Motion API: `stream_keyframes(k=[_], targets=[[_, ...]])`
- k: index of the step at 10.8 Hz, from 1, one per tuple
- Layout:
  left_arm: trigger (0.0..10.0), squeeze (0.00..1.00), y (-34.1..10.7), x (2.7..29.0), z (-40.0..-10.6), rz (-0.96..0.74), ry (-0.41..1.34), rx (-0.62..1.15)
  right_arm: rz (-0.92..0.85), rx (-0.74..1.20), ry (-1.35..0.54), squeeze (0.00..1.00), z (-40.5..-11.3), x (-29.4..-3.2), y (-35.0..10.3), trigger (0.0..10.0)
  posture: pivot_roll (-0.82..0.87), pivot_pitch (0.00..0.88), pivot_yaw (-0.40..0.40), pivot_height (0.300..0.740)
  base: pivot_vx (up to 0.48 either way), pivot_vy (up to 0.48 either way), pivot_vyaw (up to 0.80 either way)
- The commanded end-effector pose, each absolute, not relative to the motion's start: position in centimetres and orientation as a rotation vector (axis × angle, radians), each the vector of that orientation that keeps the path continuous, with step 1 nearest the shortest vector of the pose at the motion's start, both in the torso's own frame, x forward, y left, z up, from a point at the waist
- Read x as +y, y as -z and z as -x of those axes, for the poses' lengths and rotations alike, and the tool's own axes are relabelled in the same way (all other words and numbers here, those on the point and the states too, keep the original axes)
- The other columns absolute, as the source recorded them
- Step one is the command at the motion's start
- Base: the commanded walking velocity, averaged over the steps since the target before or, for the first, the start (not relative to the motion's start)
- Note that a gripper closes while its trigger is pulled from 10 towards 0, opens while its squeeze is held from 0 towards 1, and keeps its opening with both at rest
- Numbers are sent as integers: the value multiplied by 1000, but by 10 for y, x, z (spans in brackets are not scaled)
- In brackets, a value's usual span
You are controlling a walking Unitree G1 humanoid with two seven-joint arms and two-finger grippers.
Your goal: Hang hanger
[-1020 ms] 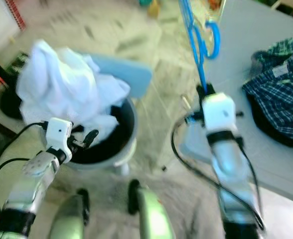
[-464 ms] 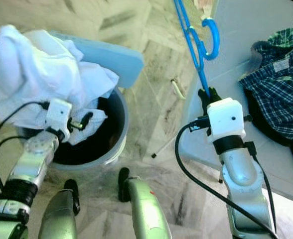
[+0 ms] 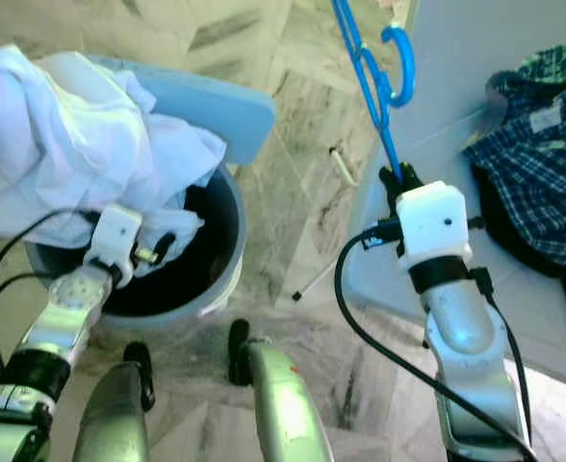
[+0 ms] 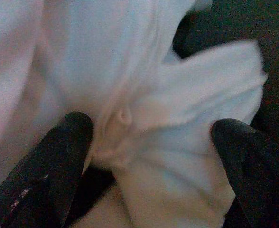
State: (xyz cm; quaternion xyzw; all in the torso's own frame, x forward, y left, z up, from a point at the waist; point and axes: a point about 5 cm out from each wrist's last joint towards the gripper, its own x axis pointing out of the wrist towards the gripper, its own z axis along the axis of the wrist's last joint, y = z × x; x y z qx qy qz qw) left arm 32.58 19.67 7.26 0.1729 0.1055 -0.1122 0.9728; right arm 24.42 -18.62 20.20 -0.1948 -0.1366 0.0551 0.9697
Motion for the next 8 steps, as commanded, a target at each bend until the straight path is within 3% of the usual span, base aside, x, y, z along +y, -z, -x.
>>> stream_keyframes(k=[1,8], targets=[[0,0,-56,201,-319,-358,212,278,394,-209,-108,0,-241,-192,-192,10000,-236,473,-248,740,0,0,0],[0,0,-64,222,-325,-435,158,210,392,-206,-121,0,-243,-187,-189,10000,-216,455,-245,740,0,0,0]])
